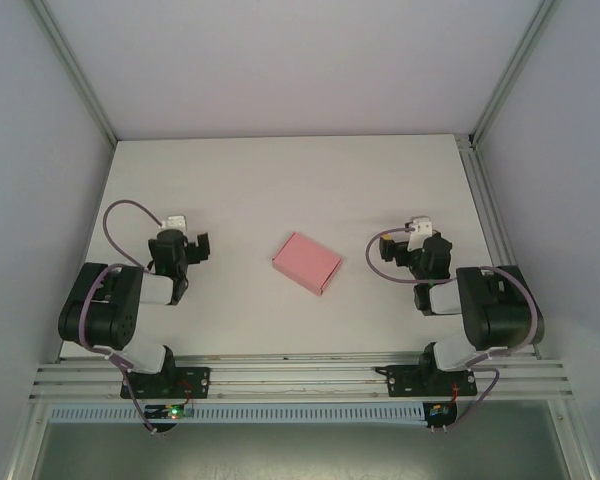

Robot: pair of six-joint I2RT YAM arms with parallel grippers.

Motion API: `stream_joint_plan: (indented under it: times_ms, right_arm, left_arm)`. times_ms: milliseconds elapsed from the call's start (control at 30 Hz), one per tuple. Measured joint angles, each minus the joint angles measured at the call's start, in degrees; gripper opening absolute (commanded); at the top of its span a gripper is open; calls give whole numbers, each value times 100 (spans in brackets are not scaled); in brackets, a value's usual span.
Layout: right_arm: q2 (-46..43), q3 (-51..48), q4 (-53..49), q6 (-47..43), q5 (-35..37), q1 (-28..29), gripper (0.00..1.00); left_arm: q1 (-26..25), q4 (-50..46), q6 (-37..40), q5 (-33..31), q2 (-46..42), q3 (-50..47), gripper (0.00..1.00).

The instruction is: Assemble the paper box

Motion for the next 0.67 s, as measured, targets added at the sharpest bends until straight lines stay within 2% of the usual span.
stream_joint_plan:
  times_ms: [267, 667]
  right_arm:
    - [-55, 387, 332, 170, 245, -26, 98]
    - [-57, 387, 284, 186, 428, -26, 98]
  left_arm:
    - [42, 330, 68, 407, 9, 201, 100]
    - [42, 345, 107, 466, 9, 201, 100]
